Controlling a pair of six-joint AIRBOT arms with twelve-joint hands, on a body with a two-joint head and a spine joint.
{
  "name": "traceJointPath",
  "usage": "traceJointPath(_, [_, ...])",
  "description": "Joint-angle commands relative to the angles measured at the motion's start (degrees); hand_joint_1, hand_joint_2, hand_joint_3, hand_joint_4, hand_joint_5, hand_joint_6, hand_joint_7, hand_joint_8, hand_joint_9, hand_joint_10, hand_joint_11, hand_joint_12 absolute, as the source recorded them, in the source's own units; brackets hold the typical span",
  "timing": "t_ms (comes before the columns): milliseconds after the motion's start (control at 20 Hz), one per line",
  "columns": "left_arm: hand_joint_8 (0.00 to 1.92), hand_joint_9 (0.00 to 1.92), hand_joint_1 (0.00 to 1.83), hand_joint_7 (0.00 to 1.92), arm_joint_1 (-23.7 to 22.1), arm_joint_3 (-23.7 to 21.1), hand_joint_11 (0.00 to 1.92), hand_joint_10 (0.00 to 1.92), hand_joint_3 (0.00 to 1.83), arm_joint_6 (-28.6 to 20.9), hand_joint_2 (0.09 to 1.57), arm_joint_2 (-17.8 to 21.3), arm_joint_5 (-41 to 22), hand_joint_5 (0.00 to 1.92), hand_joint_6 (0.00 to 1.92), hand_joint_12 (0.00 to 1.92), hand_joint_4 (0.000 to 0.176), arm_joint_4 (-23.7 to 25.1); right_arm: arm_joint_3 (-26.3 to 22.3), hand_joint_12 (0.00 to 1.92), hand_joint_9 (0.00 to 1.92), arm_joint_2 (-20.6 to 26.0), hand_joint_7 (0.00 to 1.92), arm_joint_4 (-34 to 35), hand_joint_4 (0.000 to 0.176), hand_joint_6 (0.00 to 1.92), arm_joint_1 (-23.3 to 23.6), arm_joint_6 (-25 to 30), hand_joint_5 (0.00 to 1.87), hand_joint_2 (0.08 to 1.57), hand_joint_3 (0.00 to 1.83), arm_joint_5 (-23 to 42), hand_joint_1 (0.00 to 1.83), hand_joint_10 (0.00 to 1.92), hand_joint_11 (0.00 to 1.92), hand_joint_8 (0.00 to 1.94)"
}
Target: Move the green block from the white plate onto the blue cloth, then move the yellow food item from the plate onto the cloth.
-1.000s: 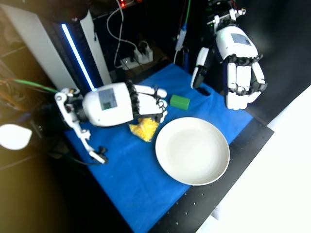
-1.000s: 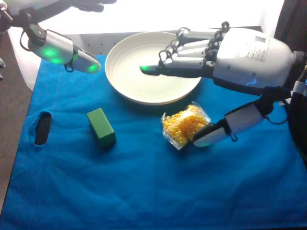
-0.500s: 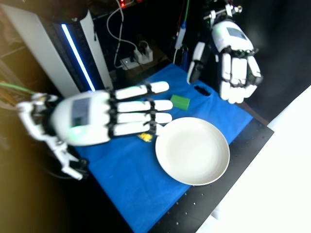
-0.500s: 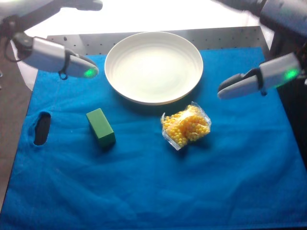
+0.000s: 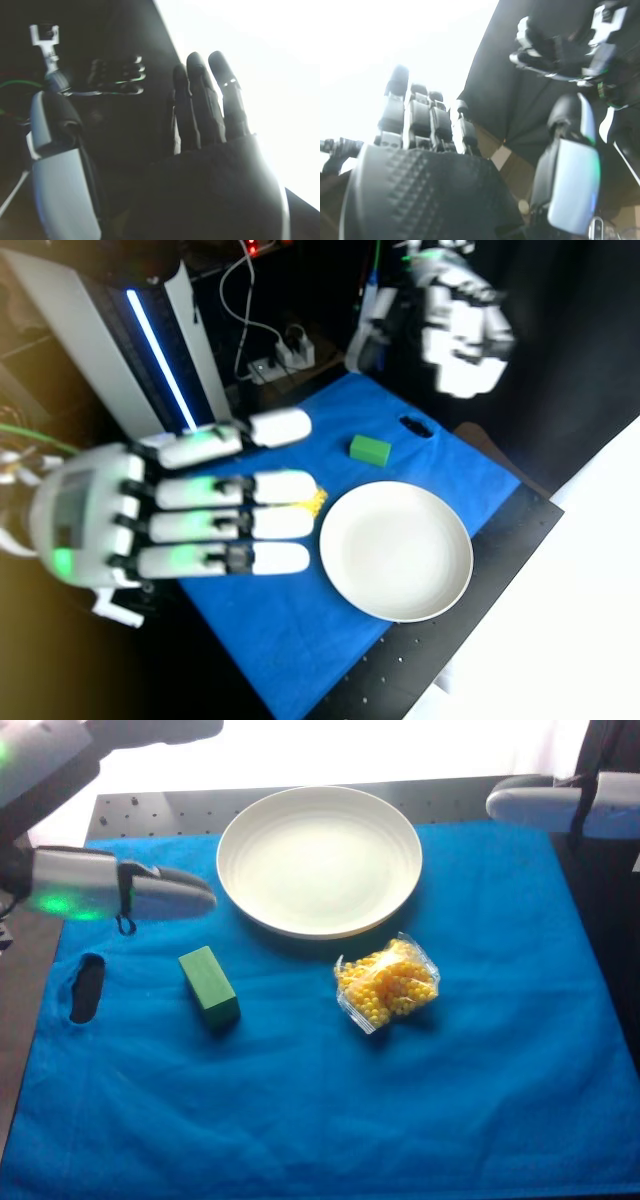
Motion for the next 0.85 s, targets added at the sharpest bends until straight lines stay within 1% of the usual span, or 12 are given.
traceJointPath(0, [0.00,0.43,0.65,0.40,-0.6,-0.3,0.00,0.00,0.02,0.0,1.08,0.9,-12.8,0.15,0.00,0.84,0.104,-3.4,-0.6,0.61,0.16,0.7,0.14,2.7,0.169,0.00,0.4,0.2,0.00,0.92,0.01,9.9,0.71,0.00,0.00,0.00])
traceJointPath(100, [0.00,0.37,0.55,0.36,0.1,-1.3,0.00,0.00,0.01,0.1,1.15,1.5,-15.9,0.18,0.00,0.80,0.116,-3.4,-2.1,0.63,0.19,1.7,0.18,4.9,0.147,0.00,-0.7,0.2,0.00,0.90,0.00,13.4,0.75,0.00,0.00,0.00])
traceJointPath(150, [0.00,0.30,0.49,0.31,0.3,-1.7,0.00,0.00,0.00,0.4,1.14,1.8,-16.8,0.15,0.00,0.77,0.099,-3.4,-2.8,0.71,0.18,2.5,0.19,5.6,0.148,0.00,-1.3,0.2,0.00,0.86,0.00,15.1,0.69,0.00,0.00,0.00])
traceJointPath(250, [0.00,0.27,0.45,0.23,0.9,-2.2,0.00,0.01,0.00,0.5,1.06,2.0,-19.3,0.02,0.00,0.69,0.007,-3.6,-4.3,0.81,0.17,4.4,0.18,5.8,0.118,0.00,-1.3,0.2,0.00,0.88,0.01,16.5,0.59,0.00,0.00,0.00])
traceJointPath(300, [0.00,0.33,0.43,0.30,1.3,-2.6,0.00,0.01,0.00,0.6,1.03,2.2,-20.6,0.07,0.00,0.78,0.000,-3.9,-5.1,0.70,0.10,5.2,0.12,5.9,0.115,0.00,-1.3,0.2,0.00,0.90,0.01,17.3,0.54,0.00,0.00,0.00])
traceJointPath(400, [0.00,0.49,0.37,0.51,2.7,-3.6,0.17,0.01,0.00,1.5,1.01,2.9,-24.7,0.33,0.00,0.63,0.058,-4.7,-7.0,0.66,0.12,6.9,0.17,6.5,0.061,0.00,-1.5,0.2,0.00,0.81,0.00,20.6,0.59,0.01,0.00,0.01])
traceJointPath(450, [0.00,0.48,0.33,0.49,3.0,-4.0,0.17,0.00,0.00,1.9,0.97,3.1,-25.8,0.33,0.00,0.57,0.069,-4.8,-7.3,0.70,0.15,7.2,0.20,6.7,0.064,0.00,-1.6,0.2,0.00,0.76,0.00,21.5,0.60,0.01,0.01,0.00])
traceJointPath(500, [0.00,0.46,0.37,0.45,3.5,-4.3,0.16,0.00,0.00,2.4,0.94,3.4,-26.9,0.30,0.00,0.55,0.064,-4.9,-7.7,0.74,0.23,7.5,0.27,6.8,0.081,0.00,-1.7,0.2,0.00,0.74,0.00,22.3,0.58,0.01,0.04,0.00])
traceJointPath(550, [0.00,0.49,0.37,0.45,4.1,-5.1,0.20,0.01,0.00,3.1,0.93,3.9,-28.8,0.29,0.00,0.57,0.047,-5.2,-8.4,0.73,0.24,7.9,0.25,7.1,0.118,0.01,-1.8,0.2,0.02,0.73,0.00,23.7,0.58,0.01,0.01,0.00])
traceJointPath(650, [0.00,0.48,0.34,0.44,4.6,-5.9,0.15,0.00,0.00,3.6,0.95,4.6,-31.7,0.28,0.00,0.61,0.016,-5.4,-9.2,0.80,0.33,8.5,0.29,7.4,0.127,0.00,-1.8,0.2,0.12,0.73,0.00,25.3,0.54,0.01,0.04,0.00])
traceJointPath(700, [0.01,0.51,0.38,0.47,4.7,-6.0,0.19,0.01,0.01,3.6,0.99,4.6,-33.3,0.30,0.01,0.64,0.000,-5.5,-9.6,0.83,0.37,8.8,0.32,7.7,0.118,0.00,-1.8,0.2,0.14,0.75,0.01,25.9,0.57,0.02,0.09,0.01])
traceJointPath(800, [0.00,0.52,0.34,0.50,5.0,-6.1,0.14,0.00,0.00,3.9,1.05,4.6,-35.6,0.69,0.05,0.60,0.000,-6.5,-9.7,0.96,0.40,9.3,0.33,8.2,0.065,0.00,-2.8,0.2,0.10,0.82,0.00,25.9,0.51,0.01,0.09,0.00])
